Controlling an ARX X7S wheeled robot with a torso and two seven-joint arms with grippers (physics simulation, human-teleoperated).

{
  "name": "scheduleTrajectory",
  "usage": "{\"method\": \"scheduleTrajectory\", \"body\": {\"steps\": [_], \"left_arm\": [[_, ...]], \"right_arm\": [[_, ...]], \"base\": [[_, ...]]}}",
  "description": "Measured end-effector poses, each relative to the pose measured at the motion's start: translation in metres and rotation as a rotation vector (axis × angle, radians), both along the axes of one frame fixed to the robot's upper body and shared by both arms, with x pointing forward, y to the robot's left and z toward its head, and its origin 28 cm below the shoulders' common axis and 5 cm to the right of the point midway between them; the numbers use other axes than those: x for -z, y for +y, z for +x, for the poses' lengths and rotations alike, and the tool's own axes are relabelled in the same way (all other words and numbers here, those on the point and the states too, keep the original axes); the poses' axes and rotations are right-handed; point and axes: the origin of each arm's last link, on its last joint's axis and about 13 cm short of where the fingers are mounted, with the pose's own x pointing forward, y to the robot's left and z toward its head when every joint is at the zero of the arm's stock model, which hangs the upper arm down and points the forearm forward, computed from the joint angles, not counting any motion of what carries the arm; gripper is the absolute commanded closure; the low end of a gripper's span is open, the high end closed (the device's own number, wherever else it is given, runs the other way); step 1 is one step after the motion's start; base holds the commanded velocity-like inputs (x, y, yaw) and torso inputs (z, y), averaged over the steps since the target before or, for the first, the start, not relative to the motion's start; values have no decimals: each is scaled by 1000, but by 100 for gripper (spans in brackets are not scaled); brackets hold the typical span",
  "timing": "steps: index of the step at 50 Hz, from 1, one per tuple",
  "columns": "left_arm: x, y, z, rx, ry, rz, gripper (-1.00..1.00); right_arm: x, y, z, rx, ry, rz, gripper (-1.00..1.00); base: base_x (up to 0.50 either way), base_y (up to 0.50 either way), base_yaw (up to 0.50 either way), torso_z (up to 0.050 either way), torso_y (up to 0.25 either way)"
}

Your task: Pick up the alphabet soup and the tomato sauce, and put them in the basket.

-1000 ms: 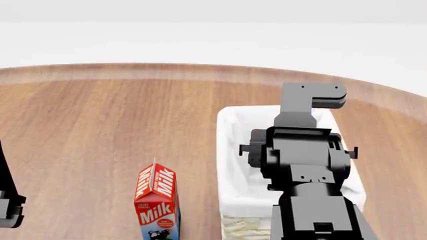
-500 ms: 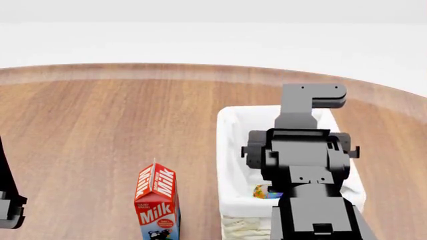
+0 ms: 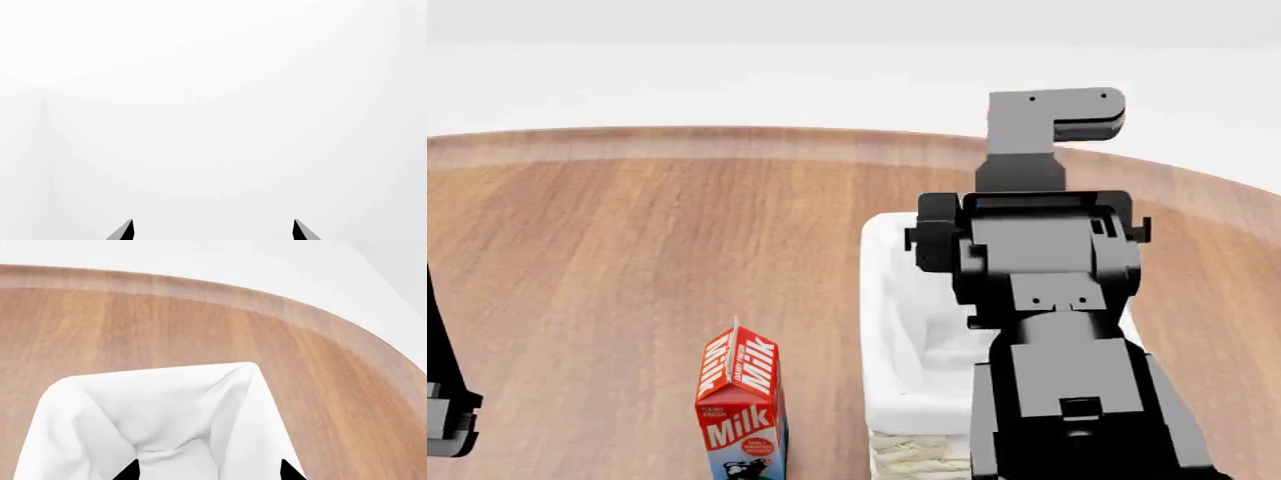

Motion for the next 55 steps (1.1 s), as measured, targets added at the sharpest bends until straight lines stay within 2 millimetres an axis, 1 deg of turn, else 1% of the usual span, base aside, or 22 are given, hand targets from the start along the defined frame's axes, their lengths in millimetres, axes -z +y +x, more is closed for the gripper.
{"method": "scheduleTrajectory", "body": {"steps": [9,18,28,36,45,50,55], "left_arm": [[0,0,0,0,0,1,-100],[-1,-1,1,0,-1,2,-100],[-1,-1,1,-2,-3,1,-100],[-2,0,1,-3,-5,1,-100],[-2,0,1,-2,-7,1,-100],[-3,0,1,-3,-8,1,-100],[-3,0,1,-3,-9,2,-100]], "right_arm": [[-34,-5,4,-48,-73,8,-100],[-62,-7,6,-147,-131,-2,-100],[-88,-8,-4,-274,-176,-30,-100],[-97,-7,-21,-376,-197,-82,-100],[-105,-1,-48,-476,-227,-148,-100],[-103,1,-64,-517,-238,-178,-100],[-95,2,-79,-561,-238,-210,-100]], "base": [[0,0,0,0,0],[0,0,0,0,0],[0,0,0,0,0],[0,0,0,0,0],[0,0,0,0,0],[0,0,0,0,0],[0,0,0,0,0]]}}
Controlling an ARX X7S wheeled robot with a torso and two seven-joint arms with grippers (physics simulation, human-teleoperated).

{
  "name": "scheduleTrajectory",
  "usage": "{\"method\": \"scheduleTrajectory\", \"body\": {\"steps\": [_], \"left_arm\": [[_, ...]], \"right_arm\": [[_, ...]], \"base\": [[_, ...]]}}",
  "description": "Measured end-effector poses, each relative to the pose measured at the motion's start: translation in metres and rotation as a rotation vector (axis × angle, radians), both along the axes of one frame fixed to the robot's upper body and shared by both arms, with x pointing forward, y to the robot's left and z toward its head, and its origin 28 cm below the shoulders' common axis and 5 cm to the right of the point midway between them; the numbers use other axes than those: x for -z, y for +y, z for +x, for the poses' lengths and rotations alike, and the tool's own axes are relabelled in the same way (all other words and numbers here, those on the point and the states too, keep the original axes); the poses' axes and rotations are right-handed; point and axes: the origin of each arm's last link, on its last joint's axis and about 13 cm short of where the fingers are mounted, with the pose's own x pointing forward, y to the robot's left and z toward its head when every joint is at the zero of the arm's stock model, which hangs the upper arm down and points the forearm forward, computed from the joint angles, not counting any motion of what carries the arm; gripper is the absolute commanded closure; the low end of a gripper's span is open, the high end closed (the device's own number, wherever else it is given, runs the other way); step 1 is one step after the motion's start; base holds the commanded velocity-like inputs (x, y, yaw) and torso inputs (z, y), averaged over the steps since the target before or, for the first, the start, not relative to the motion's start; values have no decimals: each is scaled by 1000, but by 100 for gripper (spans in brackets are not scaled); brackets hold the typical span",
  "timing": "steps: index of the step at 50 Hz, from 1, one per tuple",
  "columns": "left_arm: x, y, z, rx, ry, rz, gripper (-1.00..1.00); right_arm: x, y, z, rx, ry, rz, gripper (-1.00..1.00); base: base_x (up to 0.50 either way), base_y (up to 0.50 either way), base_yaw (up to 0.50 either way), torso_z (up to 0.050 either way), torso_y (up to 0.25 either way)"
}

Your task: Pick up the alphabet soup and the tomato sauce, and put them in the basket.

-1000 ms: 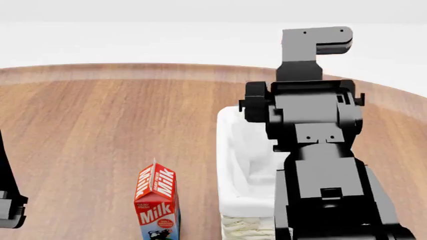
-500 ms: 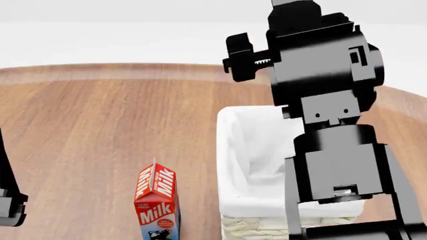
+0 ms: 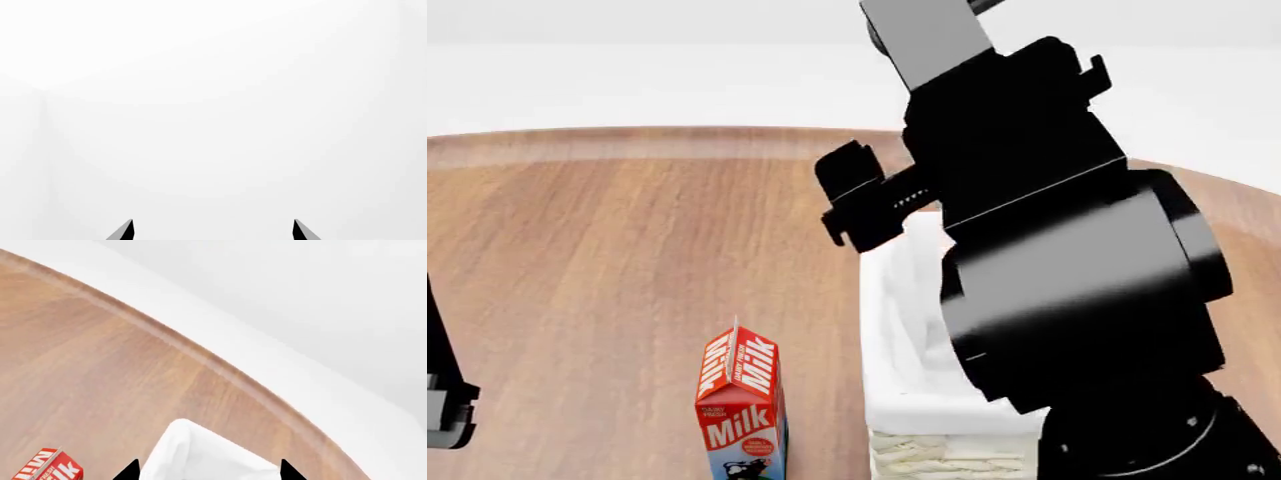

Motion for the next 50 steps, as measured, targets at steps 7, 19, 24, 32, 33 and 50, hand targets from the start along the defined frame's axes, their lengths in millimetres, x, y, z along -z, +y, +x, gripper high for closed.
{"method": "scheduleTrajectory", "body": {"steps": [7,19,24,32,33,50], "left_arm": [[0,0,0,1,0,3,-100],[0,-1,0,2,2,6,-100],[-1,-1,0,2,3,7,-100],[-1,-1,0,2,3,9,-100],[-1,-1,0,2,2,9,-100],[-2,-1,1,2,0,11,-100]], "right_arm": [[20,0,-21,-53,18,-25,-100],[46,4,-56,-138,67,-33,-100],[53,6,-70,-170,105,-6,-100],[58,8,-88,-204,154,42,-100],[59,8,-90,-208,159,46,-100],[74,8,-119,-263,248,56,-100]], "base": [[0,0,0,0,0],[0,0,0,0,0],[0,0,0,0,0],[0,0,0,0,0],[0,0,0,0,0],[0,0,0,0,0]]}}
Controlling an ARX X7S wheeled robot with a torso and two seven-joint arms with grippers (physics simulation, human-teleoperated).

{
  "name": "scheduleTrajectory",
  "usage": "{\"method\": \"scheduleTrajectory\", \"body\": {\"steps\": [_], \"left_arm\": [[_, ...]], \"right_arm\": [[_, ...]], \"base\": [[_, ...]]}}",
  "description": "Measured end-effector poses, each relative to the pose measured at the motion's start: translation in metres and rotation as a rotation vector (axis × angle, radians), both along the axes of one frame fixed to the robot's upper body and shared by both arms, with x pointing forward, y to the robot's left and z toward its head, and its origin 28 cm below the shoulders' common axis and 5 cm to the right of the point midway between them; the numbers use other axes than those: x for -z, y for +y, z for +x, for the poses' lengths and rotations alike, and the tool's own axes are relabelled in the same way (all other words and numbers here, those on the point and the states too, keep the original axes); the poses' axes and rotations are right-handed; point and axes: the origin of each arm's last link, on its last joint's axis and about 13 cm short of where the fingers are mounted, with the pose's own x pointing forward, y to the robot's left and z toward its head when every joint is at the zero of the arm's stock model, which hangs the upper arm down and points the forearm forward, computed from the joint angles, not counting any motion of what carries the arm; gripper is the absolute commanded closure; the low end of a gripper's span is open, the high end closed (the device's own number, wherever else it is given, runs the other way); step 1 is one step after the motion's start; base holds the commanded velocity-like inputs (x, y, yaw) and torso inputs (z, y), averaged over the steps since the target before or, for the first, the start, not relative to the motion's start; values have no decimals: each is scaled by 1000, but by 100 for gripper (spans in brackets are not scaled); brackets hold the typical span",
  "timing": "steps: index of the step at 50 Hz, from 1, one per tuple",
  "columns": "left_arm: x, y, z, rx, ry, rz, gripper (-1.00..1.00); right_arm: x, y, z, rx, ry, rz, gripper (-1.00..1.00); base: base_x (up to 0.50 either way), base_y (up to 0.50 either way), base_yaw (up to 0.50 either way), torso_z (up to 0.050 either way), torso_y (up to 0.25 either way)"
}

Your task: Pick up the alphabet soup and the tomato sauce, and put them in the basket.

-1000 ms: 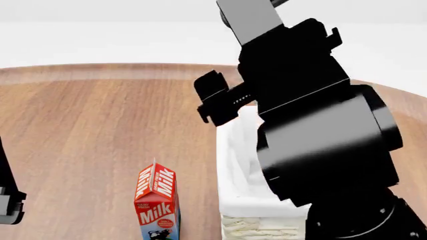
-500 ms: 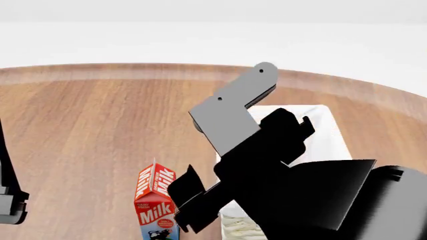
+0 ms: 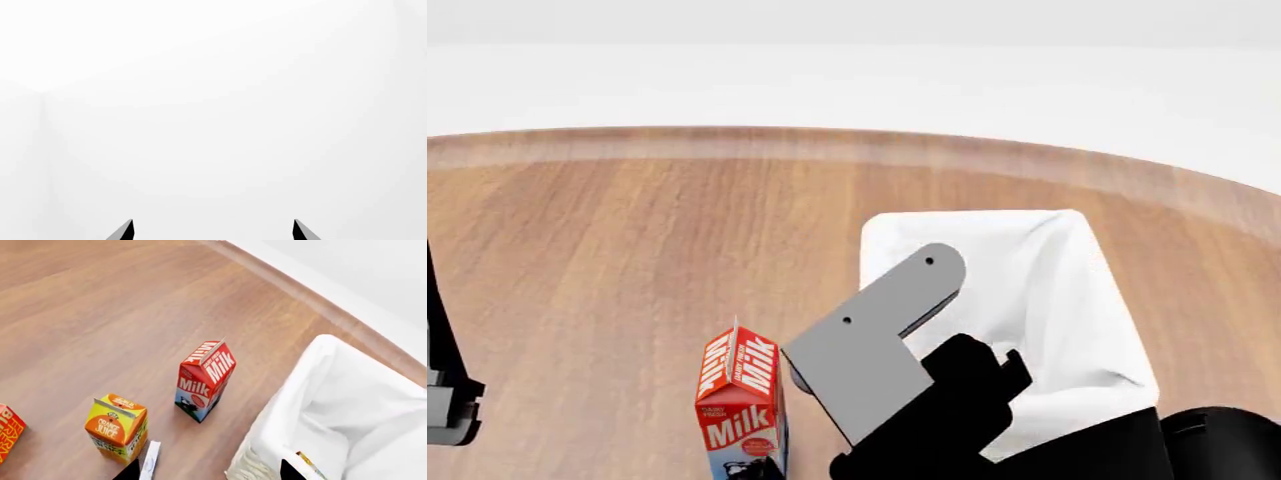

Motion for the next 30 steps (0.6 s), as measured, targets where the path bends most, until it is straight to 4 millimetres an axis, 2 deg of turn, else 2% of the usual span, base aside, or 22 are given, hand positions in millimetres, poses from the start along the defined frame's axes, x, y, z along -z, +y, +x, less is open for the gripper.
{"method": "scheduleTrajectory", "body": {"steps": [30], "left_arm": [[0,-1,0,-1,0,3,-100]], "right_arm": [[26,0,-33,-155,114,-85,-100]], "base": [[0,0,0,0,0]]}}
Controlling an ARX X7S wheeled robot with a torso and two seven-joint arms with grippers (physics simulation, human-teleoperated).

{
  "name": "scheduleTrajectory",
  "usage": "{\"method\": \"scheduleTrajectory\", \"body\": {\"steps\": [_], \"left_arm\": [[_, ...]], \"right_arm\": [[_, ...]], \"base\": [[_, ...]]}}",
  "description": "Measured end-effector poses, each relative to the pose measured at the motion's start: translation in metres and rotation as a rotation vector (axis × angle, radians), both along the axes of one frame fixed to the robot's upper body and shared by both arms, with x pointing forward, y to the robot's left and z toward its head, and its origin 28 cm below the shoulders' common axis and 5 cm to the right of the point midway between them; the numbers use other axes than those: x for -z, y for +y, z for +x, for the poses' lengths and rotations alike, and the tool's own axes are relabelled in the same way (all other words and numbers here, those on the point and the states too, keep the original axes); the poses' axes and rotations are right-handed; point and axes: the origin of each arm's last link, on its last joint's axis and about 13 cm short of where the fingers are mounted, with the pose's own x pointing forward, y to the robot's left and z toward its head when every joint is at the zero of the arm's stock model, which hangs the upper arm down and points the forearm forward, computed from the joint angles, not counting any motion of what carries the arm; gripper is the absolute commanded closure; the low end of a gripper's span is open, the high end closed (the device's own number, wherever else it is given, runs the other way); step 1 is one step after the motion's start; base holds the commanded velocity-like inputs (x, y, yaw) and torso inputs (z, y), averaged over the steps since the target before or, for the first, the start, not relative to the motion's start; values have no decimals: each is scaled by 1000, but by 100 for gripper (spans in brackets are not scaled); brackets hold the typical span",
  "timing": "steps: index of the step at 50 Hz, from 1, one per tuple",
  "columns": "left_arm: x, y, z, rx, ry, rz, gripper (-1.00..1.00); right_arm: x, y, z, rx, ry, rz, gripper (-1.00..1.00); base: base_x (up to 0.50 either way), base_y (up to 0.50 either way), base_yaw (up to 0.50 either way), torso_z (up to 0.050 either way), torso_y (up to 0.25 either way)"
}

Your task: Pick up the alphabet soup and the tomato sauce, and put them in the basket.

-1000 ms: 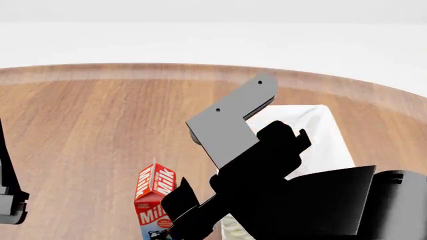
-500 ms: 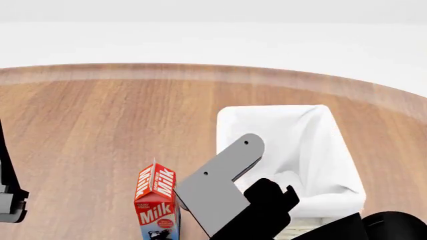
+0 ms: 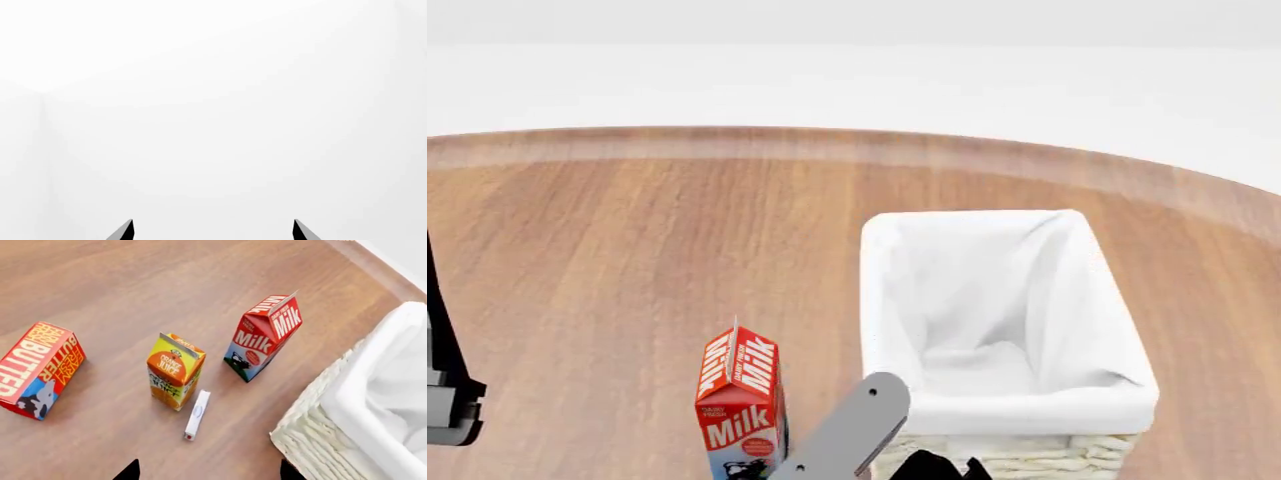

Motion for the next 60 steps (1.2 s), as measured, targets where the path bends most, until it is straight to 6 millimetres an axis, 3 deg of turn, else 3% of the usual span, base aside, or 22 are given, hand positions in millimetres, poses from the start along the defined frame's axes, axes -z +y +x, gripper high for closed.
{"method": "scheduleTrajectory", "body": {"steps": [35,60], "left_arm": [[-1,0,0,0,-2,2,-100],[-1,0,0,1,-4,0,-100]], "right_arm": [[23,-2,-34,-213,100,-126,-100],[46,10,-35,-91,53,-147,-100]], "base": [[0,0,0,0,0],[0,0,0,0,0]]}}
